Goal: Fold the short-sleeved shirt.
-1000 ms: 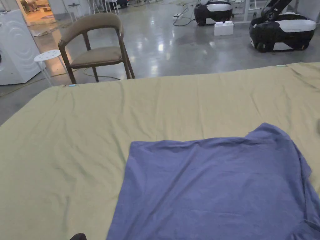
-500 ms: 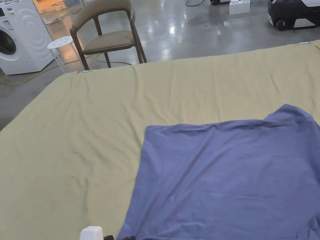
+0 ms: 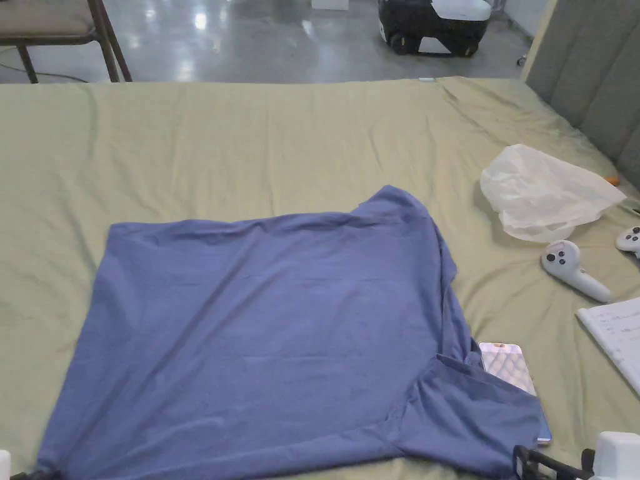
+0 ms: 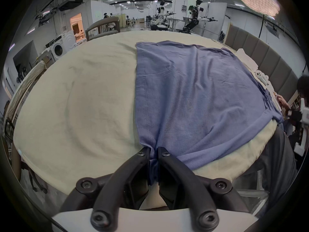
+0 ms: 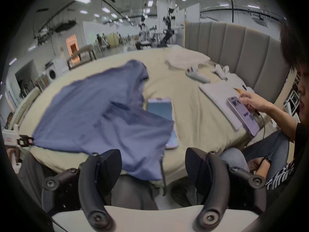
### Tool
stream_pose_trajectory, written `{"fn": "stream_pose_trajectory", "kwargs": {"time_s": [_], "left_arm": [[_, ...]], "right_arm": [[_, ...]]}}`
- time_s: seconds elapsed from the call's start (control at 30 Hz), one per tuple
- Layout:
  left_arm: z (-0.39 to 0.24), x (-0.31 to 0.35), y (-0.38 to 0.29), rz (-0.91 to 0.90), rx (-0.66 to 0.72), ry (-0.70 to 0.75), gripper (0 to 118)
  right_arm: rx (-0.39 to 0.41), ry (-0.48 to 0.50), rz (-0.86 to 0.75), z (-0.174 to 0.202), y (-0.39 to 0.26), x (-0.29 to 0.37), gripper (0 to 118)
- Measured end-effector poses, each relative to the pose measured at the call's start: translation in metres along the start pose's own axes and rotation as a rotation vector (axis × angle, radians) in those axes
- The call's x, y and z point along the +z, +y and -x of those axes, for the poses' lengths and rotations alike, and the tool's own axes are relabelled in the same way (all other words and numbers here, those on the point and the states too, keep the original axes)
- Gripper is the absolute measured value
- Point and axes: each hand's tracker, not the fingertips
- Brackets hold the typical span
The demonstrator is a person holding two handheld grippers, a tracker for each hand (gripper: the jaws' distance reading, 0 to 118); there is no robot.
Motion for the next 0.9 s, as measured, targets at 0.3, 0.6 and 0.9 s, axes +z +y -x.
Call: {"fn": "stream_pose_trajectory", "kwargs": {"time_s": [0.3, 0.6, 0.9], "left_arm": [[-0.010, 0.008, -0.002, -0.007, 0.017, -0.001, 7], [-0.022, 0.029, 0.002, -0.020, -0.014, 0.009, 6], [0.017, 0.048, 0.067, -0.228, 0.121, -0.063, 4]], "right_arm": [[0.018, 0.097, 0.053, 0.008, -0.010, -0.023, 53], [0.090, 0.099, 0.036, 0.023, -0.002, -0.015, 4], [0.048, 0.147, -0.178, 0.025, 0.079, 0.017, 4]]}}
